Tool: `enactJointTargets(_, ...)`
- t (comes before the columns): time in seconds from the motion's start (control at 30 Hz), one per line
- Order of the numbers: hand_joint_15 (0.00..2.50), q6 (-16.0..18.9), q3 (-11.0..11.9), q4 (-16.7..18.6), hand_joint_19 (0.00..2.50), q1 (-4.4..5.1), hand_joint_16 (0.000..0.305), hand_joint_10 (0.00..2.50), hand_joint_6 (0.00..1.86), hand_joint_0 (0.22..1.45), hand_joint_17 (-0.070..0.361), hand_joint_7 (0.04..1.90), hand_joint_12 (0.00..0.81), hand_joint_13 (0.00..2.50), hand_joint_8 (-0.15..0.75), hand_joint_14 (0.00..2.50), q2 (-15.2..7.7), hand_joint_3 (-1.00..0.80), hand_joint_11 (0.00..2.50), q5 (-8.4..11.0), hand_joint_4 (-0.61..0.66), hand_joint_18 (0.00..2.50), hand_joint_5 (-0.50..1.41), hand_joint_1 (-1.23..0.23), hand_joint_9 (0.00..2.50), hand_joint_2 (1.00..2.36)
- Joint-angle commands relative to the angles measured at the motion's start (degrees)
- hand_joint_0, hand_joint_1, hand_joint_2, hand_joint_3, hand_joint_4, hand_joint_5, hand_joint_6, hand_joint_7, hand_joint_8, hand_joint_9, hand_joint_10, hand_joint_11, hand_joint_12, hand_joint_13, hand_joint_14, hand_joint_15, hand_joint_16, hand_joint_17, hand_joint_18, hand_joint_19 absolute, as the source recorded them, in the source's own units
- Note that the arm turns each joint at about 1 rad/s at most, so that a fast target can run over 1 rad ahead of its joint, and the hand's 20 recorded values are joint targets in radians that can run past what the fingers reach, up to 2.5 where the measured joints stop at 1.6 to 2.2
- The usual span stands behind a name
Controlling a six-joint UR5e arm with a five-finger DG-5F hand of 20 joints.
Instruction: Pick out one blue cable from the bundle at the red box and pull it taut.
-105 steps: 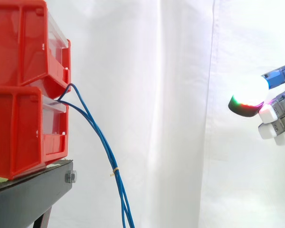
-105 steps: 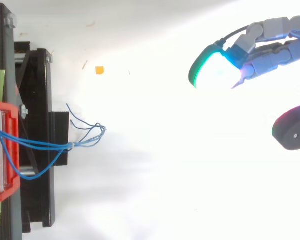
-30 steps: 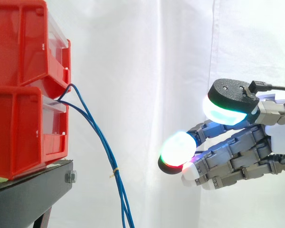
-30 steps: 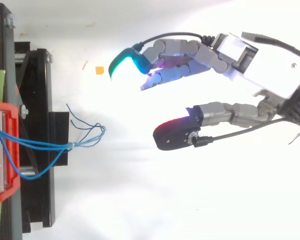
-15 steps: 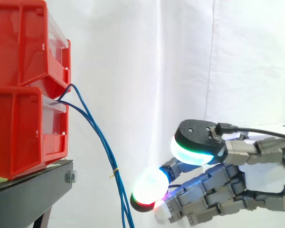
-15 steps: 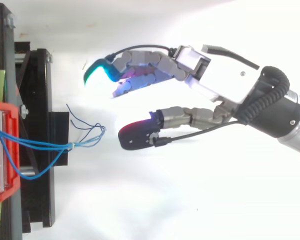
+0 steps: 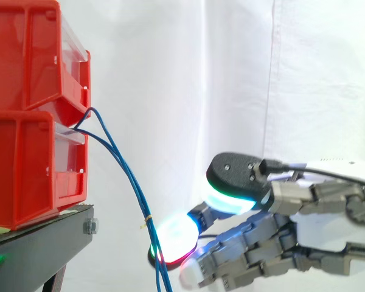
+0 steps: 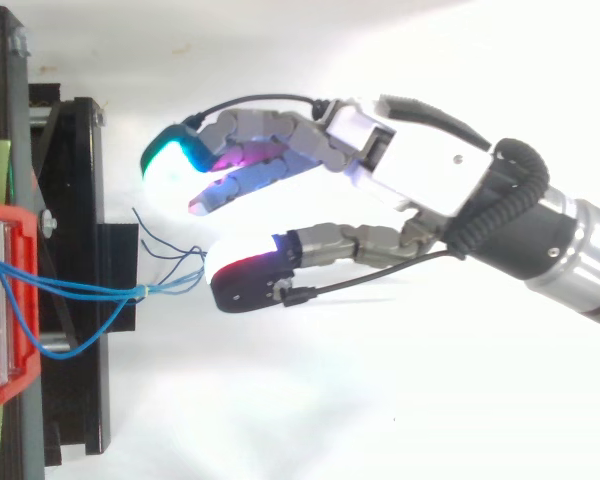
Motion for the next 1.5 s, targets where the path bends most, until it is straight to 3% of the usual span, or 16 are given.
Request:
enactJointTargets(0.0,0.16,1.4,1.9,1.3,0.31,-0.14,0.045,0.01,0.50,0.55,0.101,0.78,0.331,0.62,0.283,0.01,-2.1,-0.49,0.22,-1.93,0.23,0.45,-0.13,-0.59,0.88,1.00)
enactJointTargets(0.17,0.17,1.0,2.3,1.6,0.32,0.21,0.045,0.01,0.50,0.55,0.101,0.78,0.331,0.63,0.285,0.01,-2.1,-0.49,0.23,-3.51,0.23,0.47,-0.13,-0.58,0.90,1.00)
enactJointTargets(0.23,0.17,0.9,2.3,2.2,0.33,0.21,0.045,0.01,0.50,0.55,0.101,0.78,0.331,0.63,0.284,0.01,-2.4,-0.49,0.23,-5.09,0.23,0.47,-0.13,-0.57,0.90,1.00)
enactJointTargets(0.37,0.18,2.5,2.7,6.0,0.33,0.13,0.045,0.01,0.50,0.55,0.102,0.78,0.334,0.64,0.284,0.01,-5.9,-0.49,0.24,-7.81,0.22,0.48,-0.13,-0.57,0.90,1.00)
enactJointTargets(0.47,0.18,3.4,2.8,9.4,0.34,0.30,0.045,0.01,0.50,0.55,0.102,0.79,0.335,0.64,0.283,0.01,-6.4,-0.49,0.23,-9.04,0.23,0.48,-0.13,-0.56,0.90,1.00)
enactJointTargets(0.87,0.19,3.1,3.6,10.2,0.36,0.04,0.045,0.01,0.50,0.57,0.102,0.82,0.334,0.66,0.283,0.01,-6.5,-0.47,0.24,-10.19,0.24,0.50,-0.12,-0.56,0.92,1.00)
enactJointTargets(1.47,0.21,2.9,3.7,11.8,0.36,-0.14,0.043,0.01,0.50,0.64,0.098,1.06,0.323,0.69,0.283,0.01,-6.4,-0.36,0.28,-11.07,0.21,0.54,-0.09,-0.60,0.94,1.01)
